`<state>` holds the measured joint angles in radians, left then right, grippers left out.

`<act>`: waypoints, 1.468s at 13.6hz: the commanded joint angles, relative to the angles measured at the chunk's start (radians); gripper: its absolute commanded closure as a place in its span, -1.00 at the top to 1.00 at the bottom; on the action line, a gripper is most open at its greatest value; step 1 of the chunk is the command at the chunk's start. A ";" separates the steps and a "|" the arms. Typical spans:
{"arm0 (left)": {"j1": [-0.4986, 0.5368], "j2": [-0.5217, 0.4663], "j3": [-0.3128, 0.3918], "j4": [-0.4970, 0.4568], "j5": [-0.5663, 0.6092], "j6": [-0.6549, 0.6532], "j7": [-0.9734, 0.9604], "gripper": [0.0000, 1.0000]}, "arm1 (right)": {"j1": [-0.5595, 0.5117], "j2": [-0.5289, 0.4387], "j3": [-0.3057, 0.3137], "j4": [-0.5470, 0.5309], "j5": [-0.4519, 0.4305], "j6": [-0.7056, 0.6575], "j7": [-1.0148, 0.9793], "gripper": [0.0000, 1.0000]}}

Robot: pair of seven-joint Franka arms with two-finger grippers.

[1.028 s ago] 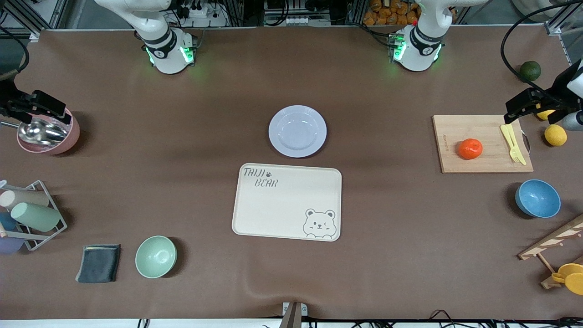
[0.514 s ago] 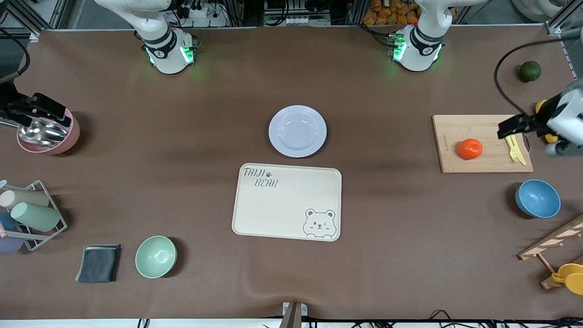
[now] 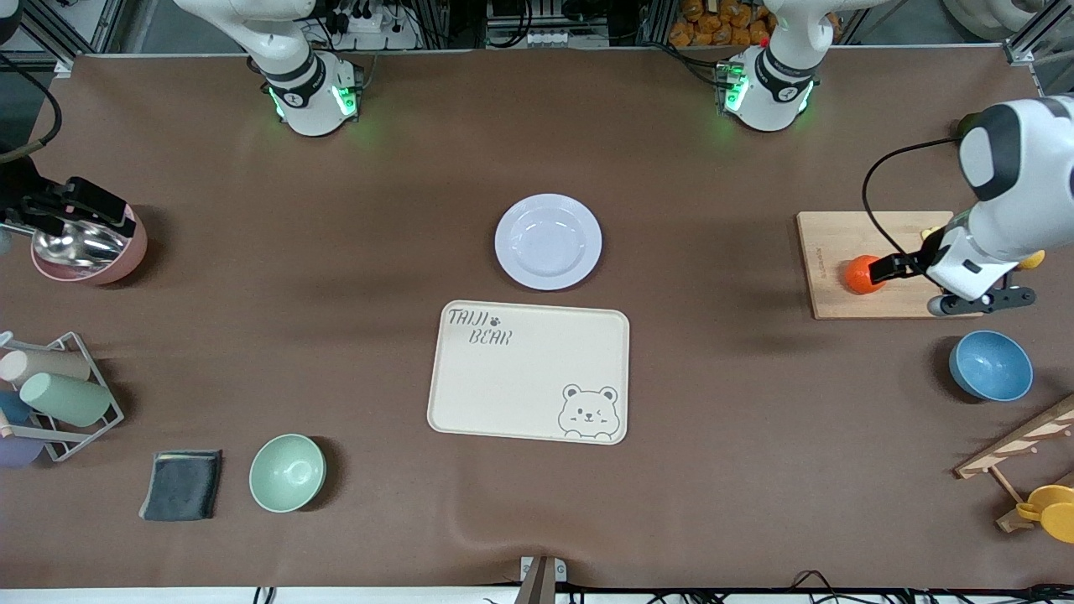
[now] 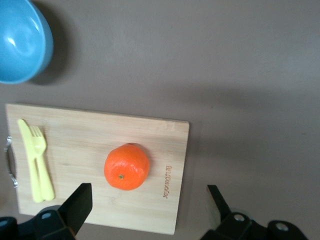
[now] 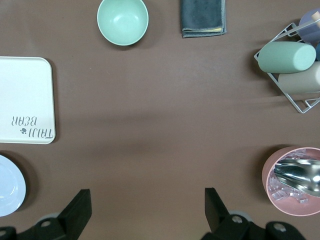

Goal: Place orange and plate with both arms
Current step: 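Close the left gripper on the orange and lift it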

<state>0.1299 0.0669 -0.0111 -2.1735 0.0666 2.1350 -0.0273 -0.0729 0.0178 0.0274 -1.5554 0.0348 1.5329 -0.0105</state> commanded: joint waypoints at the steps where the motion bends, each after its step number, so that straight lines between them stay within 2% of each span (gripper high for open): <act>1: 0.025 0.028 -0.007 -0.090 0.059 0.107 -0.014 1.00 | 0.007 0.024 -0.003 0.004 -0.010 -0.002 -0.061 1.00; 4: 0.082 0.123 -0.009 -0.101 0.113 0.204 -0.013 1.00 | 0.011 0.028 -0.003 0.006 -0.010 0.009 -0.068 1.00; 7: 0.094 0.175 -0.010 -0.115 0.113 0.247 -0.014 1.00 | 0.011 0.033 -0.003 0.005 -0.009 0.012 -0.077 1.00; 14: 0.129 0.237 -0.012 -0.120 0.114 0.252 -0.013 1.00 | 0.012 0.051 -0.003 0.004 0.048 0.010 -0.062 1.00; 15: 0.134 0.238 -0.012 -0.117 0.114 0.252 0.003 0.74 | 0.008 0.053 -0.003 0.001 0.063 0.010 -0.062 1.00; 17: 0.135 0.240 -0.010 -0.114 0.114 0.250 0.004 0.00 | 0.005 0.067 -0.004 -0.002 0.112 0.004 -0.059 1.00; 18: 0.134 0.240 -0.012 -0.112 0.114 0.250 0.004 -0.18 | 0.004 0.071 -0.006 -0.005 0.138 0.001 -0.059 1.00; 19: 0.129 0.238 -0.012 -0.109 0.114 0.246 0.004 -0.52 | 0.001 0.073 -0.004 -0.020 0.158 0.001 -0.060 1.00; 20: 0.129 0.235 -0.013 -0.106 0.114 0.243 0.007 -0.74 | 0.004 0.074 -0.006 -0.031 0.174 0.001 -0.060 1.00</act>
<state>0.2520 0.3057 -0.0133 -2.2832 0.1550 2.3731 -0.0203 -0.0622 0.0892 0.0216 -1.5682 0.1689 1.5388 -0.0755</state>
